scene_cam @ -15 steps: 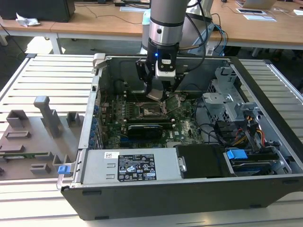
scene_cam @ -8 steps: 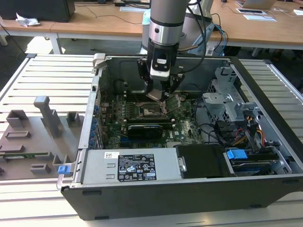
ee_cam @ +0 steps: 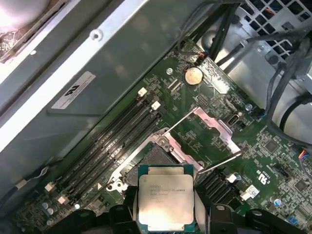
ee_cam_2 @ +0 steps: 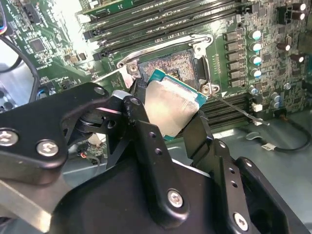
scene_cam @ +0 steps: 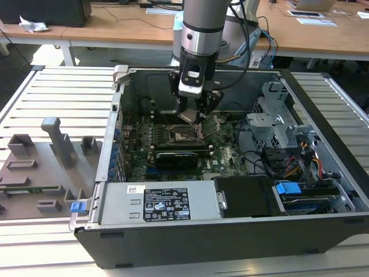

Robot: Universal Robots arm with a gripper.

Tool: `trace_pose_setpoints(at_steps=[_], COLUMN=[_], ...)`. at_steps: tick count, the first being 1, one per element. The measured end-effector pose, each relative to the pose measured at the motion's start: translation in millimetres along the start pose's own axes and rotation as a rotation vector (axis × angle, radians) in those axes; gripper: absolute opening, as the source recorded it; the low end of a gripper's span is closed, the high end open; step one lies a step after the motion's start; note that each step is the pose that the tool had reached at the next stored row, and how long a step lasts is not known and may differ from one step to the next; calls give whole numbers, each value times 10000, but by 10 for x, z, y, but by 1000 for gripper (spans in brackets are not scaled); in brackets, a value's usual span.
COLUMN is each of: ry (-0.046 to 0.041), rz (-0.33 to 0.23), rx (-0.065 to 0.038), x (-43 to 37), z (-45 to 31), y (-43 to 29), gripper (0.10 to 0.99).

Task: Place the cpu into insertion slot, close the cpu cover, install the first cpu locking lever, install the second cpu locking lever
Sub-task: 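Place the cpu into insertion slot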

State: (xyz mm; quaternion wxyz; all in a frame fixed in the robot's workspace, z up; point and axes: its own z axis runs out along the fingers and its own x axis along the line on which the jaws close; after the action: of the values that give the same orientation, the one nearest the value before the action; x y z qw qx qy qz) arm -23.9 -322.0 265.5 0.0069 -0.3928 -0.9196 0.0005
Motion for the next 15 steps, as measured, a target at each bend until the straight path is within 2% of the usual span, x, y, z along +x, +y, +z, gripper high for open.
trace_pose_setpoints(at_steps=[7,15], ry=[-24,-83], rz=[880,2153], rx=[16,62], x=[-1,-2], z=[1,1], y=[1,3], gripper=[545,545])
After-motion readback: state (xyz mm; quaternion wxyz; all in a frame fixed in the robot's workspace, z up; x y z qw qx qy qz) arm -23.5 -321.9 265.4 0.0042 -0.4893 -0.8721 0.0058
